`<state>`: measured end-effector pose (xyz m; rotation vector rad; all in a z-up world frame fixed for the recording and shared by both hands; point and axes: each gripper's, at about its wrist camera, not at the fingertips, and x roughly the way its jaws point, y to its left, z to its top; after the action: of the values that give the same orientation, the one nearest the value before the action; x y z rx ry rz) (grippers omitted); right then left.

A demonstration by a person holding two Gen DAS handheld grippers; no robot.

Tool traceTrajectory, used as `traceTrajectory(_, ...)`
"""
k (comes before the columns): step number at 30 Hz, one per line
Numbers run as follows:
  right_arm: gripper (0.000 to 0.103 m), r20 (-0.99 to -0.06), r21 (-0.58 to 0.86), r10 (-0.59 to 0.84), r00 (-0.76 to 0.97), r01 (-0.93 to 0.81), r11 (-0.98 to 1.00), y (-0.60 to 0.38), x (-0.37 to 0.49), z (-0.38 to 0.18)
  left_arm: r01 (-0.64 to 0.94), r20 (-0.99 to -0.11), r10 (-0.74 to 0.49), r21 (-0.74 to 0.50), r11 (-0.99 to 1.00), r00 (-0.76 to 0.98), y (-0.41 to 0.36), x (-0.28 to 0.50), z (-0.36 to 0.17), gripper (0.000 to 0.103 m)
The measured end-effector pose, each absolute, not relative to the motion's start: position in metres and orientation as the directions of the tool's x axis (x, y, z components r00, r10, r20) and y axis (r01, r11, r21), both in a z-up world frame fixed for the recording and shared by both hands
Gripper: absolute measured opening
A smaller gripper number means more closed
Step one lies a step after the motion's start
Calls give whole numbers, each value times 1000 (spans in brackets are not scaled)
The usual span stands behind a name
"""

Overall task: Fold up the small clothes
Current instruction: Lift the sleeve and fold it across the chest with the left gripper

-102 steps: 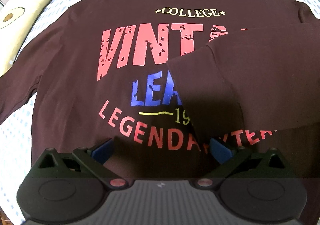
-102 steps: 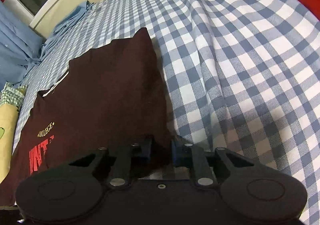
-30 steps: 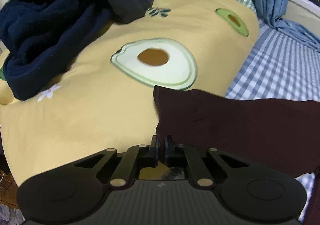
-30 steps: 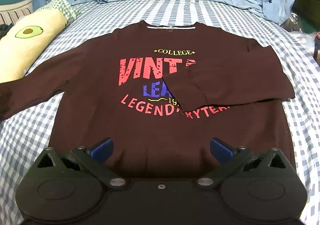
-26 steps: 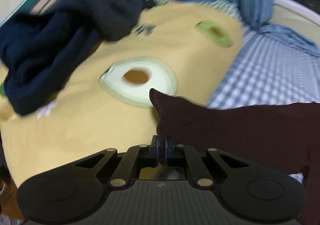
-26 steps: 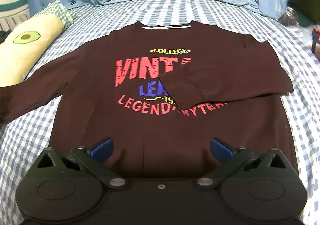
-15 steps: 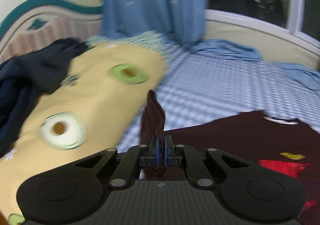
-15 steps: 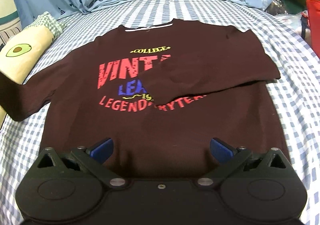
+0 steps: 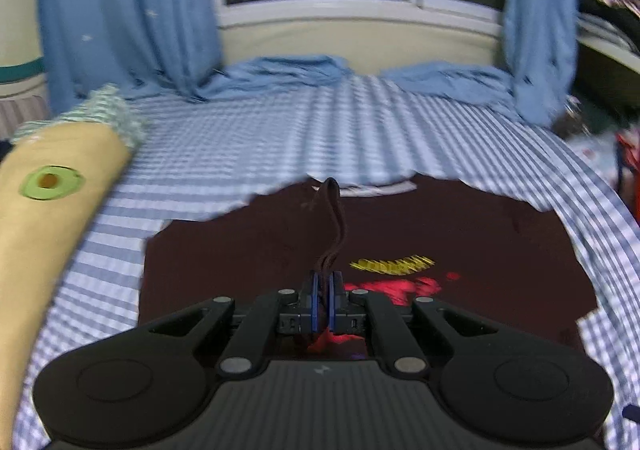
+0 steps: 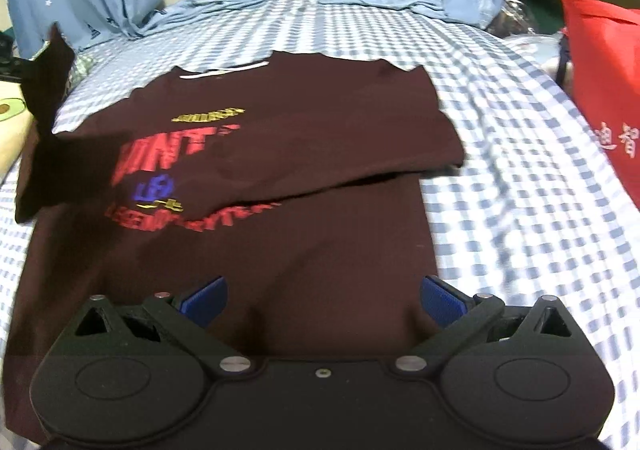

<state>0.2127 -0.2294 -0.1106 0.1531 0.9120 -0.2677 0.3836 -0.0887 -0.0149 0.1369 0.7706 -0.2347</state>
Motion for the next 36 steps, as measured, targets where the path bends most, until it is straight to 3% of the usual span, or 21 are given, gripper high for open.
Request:
traceTrajectory(10, 102, -825, -23, -185, 534, 296, 955, -294, 204, -123, 309, -817, -163, 19, 951, 553, -163, 377, -99, 4)
traceTrajectory(15, 102, -831, -29, -173, 529, 270, 962, -312, 210, -130, 288, -880, -186, -59, 956, 437, -164, 383, -137, 10)
traceTrajectory(18, 102, -832, -27, -158, 532, 245, 969, -316, 216, -135, 255, -882, -224, -124, 959, 415, -158, 384, -142, 30)
traceTrajectory(20, 102, -833, -29, -146, 534, 221, 975, -317, 220, -138, 238, -874, -241, -150, 960, 422, -154, 381, -143, 59)
traceTrajectory(24, 102, -835, -28, -121, 537, 179, 983, -314, 230, -142, 217, -852, -276, -196, 956, 445, -142, 376, -133, 75)
traceTrajectory(26, 102, -831, -28, -110, 544, 157, 987, -310, 234, -143, 190, -846, -259, -190, 963, 466, -134, 374, -127, 88)
traceTrajectory(36, 102, -808, -42, -60, 587, 43, 998, -280, 247, -141, -145, -882, 29, -45, 988, 471, -37, 378, -117, 97)
